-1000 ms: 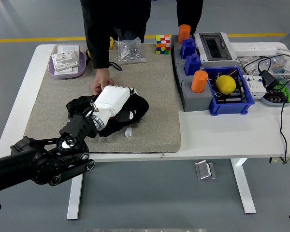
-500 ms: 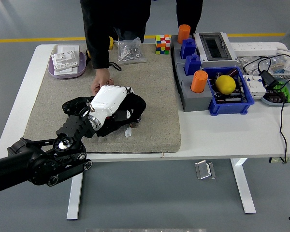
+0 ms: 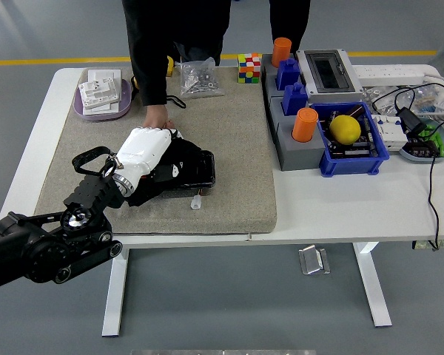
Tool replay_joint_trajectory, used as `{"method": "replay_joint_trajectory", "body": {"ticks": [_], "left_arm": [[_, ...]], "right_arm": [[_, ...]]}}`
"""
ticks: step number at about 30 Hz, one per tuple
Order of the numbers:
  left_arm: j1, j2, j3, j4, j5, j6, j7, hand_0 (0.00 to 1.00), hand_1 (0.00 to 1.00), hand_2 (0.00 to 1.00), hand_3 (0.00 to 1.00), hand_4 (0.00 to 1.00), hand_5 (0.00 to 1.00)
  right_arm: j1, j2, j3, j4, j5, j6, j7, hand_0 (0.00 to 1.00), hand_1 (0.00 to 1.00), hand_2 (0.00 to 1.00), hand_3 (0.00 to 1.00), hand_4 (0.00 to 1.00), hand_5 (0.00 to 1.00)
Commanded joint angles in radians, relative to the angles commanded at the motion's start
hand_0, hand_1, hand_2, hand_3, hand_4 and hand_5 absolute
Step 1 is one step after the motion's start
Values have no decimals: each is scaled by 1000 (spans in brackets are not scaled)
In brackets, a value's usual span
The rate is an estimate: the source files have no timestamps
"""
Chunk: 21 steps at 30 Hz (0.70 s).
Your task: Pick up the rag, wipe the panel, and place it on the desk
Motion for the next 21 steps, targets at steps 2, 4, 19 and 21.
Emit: {"method": "replay_joint_trajectory", "body": {"ticks": [2,4,19,21], "left_arm": [[6,9,-5,-1,2,-1,0,217,91,525,468,141,2],[12,16,-13,-1,5,-1,-1,217,91,525,467,142,2],[54,91,-98,-25,44,-3,-5,217,91,526,468,142,2],[61,99,-106,-23,46,-4,-5,217,91,526,468,142,2]], "right_arm": [[-1,1,3,0,-1,0,0,770,605,706,640,998,574],[-2,1,5,0,-2,-1,1,769,604,706,640,998,574],[-7,10,23,-2,-7,-2,2,769,602,706,639,998,574],[-7,10,24,-3,-7,-2,2,769,602,706,639,998,574]]}}
